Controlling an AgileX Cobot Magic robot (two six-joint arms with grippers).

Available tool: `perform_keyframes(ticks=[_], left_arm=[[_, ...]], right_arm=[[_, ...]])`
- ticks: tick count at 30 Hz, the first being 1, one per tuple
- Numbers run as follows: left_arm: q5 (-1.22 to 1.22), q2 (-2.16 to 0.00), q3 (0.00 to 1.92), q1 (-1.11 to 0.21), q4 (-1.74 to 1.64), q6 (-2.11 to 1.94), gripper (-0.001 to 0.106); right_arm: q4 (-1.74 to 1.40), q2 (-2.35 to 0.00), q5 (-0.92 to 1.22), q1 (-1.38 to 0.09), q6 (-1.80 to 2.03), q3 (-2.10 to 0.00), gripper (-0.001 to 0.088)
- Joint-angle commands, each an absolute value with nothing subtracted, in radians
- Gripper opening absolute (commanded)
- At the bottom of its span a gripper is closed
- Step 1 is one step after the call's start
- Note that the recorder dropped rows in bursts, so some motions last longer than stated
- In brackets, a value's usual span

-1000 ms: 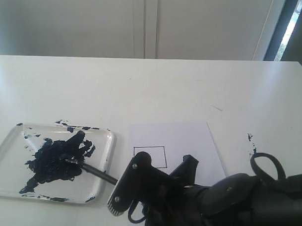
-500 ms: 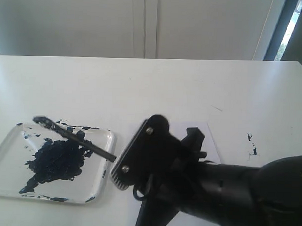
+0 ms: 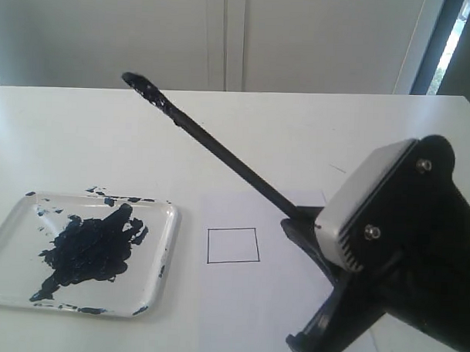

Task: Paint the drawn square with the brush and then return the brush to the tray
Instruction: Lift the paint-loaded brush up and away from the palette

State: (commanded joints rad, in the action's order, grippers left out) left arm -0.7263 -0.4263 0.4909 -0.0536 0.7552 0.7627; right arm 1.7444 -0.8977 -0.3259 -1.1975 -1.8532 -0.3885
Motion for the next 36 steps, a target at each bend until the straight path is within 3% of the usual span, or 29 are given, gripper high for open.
perform_keyframes(ticks=[25, 36], left_arm=[[-0.752, -0.489, 0.489, -0.054, 0.800, 0.867, 0.000], [-0.752, -0.489, 0.489, -0.054, 0.800, 0.867, 0.000]], right_arm=[[1.744, -0.898, -0.417, -1.198, -1.843, -0.364, 0.0000], [1.440, -0.898, -0.371, -1.198, -1.414, -0.362, 0.0000]])
